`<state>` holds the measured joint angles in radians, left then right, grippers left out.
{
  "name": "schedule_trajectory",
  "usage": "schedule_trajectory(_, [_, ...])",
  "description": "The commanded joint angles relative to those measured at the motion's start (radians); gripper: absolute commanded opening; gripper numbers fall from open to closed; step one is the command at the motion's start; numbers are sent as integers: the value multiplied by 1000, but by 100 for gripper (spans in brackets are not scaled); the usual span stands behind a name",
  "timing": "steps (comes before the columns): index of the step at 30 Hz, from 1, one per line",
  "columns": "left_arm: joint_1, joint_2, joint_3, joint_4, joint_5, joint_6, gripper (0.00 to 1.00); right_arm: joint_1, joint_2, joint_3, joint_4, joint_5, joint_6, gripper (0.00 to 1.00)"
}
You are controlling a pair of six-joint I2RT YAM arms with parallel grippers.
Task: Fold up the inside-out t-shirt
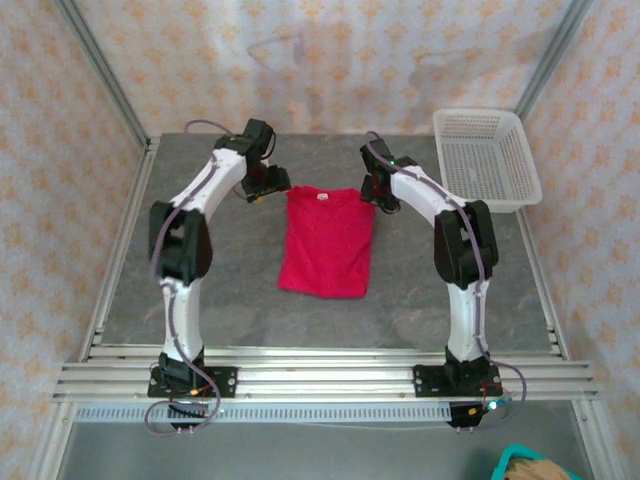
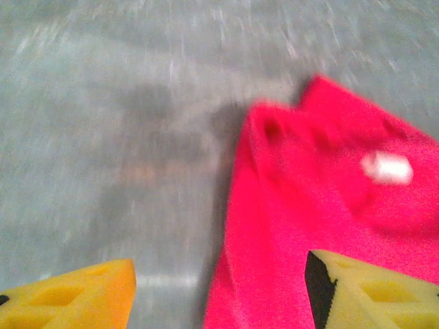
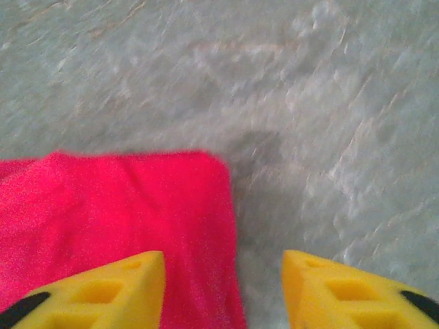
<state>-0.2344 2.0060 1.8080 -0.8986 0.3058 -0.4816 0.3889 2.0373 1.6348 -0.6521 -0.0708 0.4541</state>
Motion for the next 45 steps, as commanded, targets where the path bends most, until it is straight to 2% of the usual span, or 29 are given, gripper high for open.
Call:
schedule_trajectory(1, [-42, -221, -276, 199, 69, -83, 64, 33, -128, -139, 192, -186, 147, 38])
schedule_trajectory(3, [-60, -273, -420, 307, 137, -140, 63, 37, -129, -210, 286, -273, 206, 30])
schedule_trajectory(6, [-102, -294, -559, 421, 193, -189, 62, 38, -95, -269, 339, -317, 250, 21])
schedule_trajectory(10, [-169, -267, -674, 528, 202, -242, 61, 8, -35, -280, 298, -256, 228, 17])
schedule_trajectory(12, [-199, -242, -712, 530, 183, -253, 60, -13, -6, -270, 259, -220, 209, 17])
schedule_trajectory(15, [-215, -229, -770, 498, 150, -258, 60, -34, 15, -244, 203, -246, 184, 17])
schedule_trajectory(20, [-208, -312, -751, 322, 34, -175, 61, -33, -76, -222, 129, -260, 120, 30])
schedule_trajectory(22, [-195, -339, -680, 260, 5, -119, 63, -36, -114, -198, 101, -230, 70, 44])
schedule_trajectory(24, [-174, -332, -602, 229, -7, -73, 69, -36, -135, -188, 104, -200, 27, 60])
schedule_trajectory(26, [-135, -306, -536, 247, 9, -58, 72, -37, -131, -179, 114, -155, 2, 67])
schedule_trajectory(30, [-48, -229, -431, 333, 93, 12, 75, -39, -79, -153, 134, -83, -5, 68])
schedule_trajectory(33, [-10, -168, -308, 279, 143, 55, 68, -45, -8, -94, 119, -61, -7, 68])
schedule_trajectory(40, [26, -162, -267, 284, 170, 63, 65, -47, 159, 70, 71, -97, -25, 69])
schedule_trajectory(45, [40, -145, -272, 262, 182, 63, 64, -26, 198, 86, 83, -123, -15, 68])
